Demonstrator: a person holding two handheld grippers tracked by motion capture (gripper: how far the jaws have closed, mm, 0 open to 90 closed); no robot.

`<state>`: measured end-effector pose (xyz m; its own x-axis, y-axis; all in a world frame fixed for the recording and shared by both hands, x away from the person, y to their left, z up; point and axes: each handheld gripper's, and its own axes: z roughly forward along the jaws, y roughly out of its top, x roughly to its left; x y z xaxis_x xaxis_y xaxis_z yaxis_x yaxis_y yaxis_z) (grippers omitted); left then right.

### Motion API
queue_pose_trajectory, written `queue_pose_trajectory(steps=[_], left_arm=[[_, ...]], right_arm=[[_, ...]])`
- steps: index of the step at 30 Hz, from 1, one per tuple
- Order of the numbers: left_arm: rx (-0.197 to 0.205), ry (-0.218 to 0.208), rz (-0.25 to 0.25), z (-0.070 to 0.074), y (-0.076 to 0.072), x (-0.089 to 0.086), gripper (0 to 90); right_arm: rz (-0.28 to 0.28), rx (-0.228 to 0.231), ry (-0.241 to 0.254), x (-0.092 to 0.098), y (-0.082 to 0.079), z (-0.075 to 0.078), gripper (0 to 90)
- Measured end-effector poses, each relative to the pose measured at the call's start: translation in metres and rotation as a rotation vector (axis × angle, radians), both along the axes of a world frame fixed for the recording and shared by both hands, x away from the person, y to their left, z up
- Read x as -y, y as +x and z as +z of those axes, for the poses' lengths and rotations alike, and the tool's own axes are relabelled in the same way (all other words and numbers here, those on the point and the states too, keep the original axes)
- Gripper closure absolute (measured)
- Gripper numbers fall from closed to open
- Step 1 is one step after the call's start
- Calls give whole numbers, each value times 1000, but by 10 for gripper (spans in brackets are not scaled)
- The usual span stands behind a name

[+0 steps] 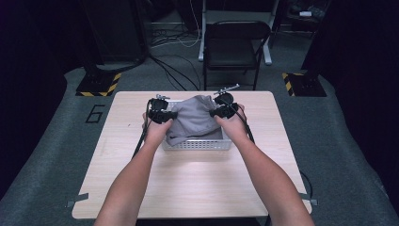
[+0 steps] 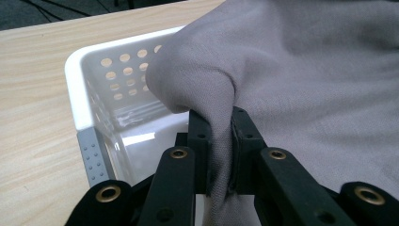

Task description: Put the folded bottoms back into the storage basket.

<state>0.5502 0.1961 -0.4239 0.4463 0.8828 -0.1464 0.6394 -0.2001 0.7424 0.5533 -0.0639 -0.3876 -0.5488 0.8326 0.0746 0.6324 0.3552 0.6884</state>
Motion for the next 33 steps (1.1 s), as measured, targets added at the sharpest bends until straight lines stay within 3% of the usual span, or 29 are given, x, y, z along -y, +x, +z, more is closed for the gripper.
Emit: queue_pose_trajectory(steps=[17, 23, 31, 33], left_arm=[[-59, 50, 5, -14, 4, 0, 806], [-66, 71, 9, -14, 4, 0, 800], [-64, 79, 24, -13, 5, -3, 791], [-68, 78, 42, -13, 5, -4, 757]], right_arm=[[-6, -21, -7, -8, -1, -16, 764], [19, -9, -13, -13, -3, -15, 764], [9, -16, 5, -21, -4, -15, 764], [25, -13, -13, -20, -3, -16, 763]])
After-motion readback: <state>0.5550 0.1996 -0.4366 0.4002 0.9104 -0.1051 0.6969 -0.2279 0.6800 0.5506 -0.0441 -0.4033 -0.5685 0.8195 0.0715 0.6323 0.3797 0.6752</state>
